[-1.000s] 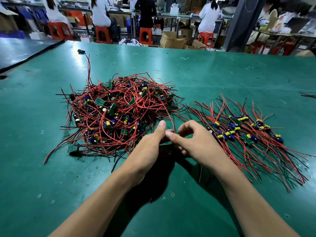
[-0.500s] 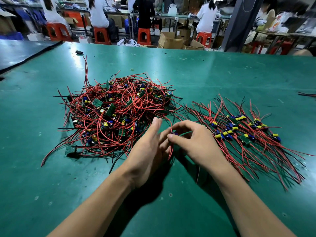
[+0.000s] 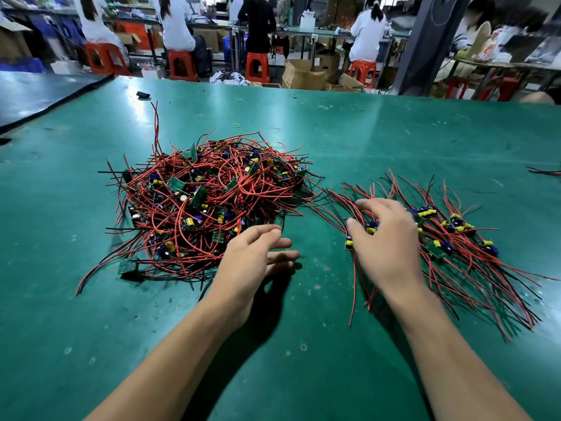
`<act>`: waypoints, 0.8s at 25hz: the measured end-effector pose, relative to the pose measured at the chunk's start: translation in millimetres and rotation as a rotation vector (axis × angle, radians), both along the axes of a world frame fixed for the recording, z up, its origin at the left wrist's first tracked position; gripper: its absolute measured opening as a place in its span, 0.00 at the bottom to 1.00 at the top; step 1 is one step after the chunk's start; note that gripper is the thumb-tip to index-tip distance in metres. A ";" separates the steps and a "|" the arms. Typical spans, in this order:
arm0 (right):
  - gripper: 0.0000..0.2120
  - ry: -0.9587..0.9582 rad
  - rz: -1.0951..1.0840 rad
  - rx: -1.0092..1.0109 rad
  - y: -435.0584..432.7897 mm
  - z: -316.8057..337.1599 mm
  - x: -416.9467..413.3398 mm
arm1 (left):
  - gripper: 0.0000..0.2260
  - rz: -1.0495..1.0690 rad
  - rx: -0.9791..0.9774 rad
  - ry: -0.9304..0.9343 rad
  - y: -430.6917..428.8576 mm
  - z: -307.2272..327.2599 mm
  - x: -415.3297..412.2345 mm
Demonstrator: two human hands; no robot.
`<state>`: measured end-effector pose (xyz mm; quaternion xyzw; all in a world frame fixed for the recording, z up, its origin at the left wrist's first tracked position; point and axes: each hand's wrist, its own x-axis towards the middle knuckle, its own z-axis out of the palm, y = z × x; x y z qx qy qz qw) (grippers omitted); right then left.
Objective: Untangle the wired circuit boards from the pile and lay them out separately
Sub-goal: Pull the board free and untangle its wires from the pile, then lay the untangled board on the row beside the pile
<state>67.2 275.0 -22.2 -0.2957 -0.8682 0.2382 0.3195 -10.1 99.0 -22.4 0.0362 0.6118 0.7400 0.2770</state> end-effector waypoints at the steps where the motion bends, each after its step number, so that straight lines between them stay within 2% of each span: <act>1: 0.13 0.049 0.096 -0.069 -8.7 -0.8 -2.3 | 0.07 0.035 -0.005 -0.022 0.3 -1.1 -0.9; 3: 0.11 -0.005 0.273 -0.302 -25.7 -4.1 -7.7 | 0.10 0.075 -0.005 -0.049 0.8 -1.3 -0.7; 5: 0.11 -0.111 0.302 -0.404 -30.8 -12.2 -11.7 | 0.18 0.094 -0.002 -0.039 0.8 -2.6 -0.4; 7: 0.11 -0.096 0.189 -0.375 -27.1 -14.3 -12.4 | 0.28 0.102 0.010 -0.004 0.7 -3.7 0.3; 9: 0.11 -0.069 0.101 -0.324 -20.8 -15.6 -11.4 | 0.31 0.096 0.010 0.036 1.9 -2.8 3.0; 13: 0.08 -0.047 0.127 -0.183 -21.1 -19.8 -10.8 | 0.29 0.140 -0.098 0.168 0.8 -3.1 7.9; 16: 0.05 0.029 0.174 -0.231 -25.3 -18.7 -10.5 | 0.28 0.176 -0.172 0.274 -2.0 -1.9 10.4; 20: 0.05 -0.011 0.258 -0.244 -34.5 -21.4 -12.8 | 0.32 0.198 -0.184 0.196 -2.6 -5.0 6.6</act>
